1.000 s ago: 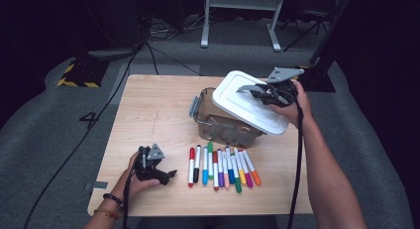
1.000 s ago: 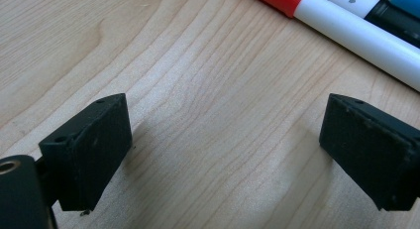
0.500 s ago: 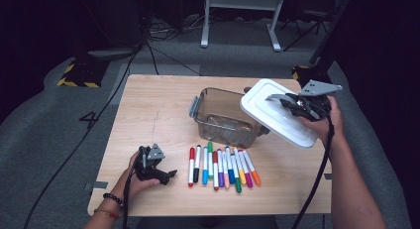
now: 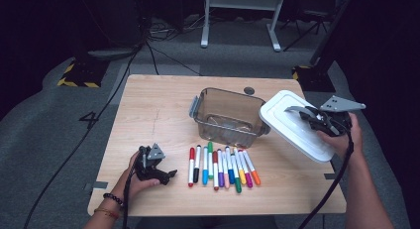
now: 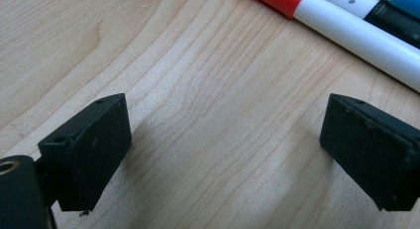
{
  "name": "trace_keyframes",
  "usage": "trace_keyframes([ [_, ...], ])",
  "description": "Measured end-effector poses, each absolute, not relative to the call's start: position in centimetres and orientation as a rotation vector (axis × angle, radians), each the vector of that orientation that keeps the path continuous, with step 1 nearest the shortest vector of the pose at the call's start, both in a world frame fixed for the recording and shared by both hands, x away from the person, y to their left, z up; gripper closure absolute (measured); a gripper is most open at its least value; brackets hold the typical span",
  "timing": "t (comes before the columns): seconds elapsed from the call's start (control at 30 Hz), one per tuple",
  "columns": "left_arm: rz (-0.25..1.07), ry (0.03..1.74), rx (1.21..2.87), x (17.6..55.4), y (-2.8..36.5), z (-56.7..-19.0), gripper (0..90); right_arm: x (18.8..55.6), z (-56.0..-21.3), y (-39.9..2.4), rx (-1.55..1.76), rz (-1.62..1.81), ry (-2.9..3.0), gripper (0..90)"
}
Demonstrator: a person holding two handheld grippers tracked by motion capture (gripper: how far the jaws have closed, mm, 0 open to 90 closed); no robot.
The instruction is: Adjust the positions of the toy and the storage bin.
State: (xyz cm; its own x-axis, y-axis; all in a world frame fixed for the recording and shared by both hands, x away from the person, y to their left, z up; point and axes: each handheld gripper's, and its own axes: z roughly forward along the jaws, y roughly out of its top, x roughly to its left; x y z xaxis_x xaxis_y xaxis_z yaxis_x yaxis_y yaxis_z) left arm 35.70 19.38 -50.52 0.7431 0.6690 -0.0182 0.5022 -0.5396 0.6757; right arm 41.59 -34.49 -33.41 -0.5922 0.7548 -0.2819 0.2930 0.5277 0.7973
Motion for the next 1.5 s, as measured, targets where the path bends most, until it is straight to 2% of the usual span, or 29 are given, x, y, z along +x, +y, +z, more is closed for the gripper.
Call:
trace_keyframes([
  [0.77,0.317,0.877,2.26,35.7,19.4,-50.5,6.2,39.1,-39.3,-39.7,1.041,0.965,2.11,68.9],
  [1.07,0.318,0.876,2.26,35.7,19.4,-50.5,6.2,39.6,-42.3,-39.0,1.062,0.927,2.171,68.9],
  [1.5,0.317,0.869,2.263,35.8,19.4,-50.5,6.1,41.2,-46.1,-35.4,1.031,0.825,2.317,68.4],
])
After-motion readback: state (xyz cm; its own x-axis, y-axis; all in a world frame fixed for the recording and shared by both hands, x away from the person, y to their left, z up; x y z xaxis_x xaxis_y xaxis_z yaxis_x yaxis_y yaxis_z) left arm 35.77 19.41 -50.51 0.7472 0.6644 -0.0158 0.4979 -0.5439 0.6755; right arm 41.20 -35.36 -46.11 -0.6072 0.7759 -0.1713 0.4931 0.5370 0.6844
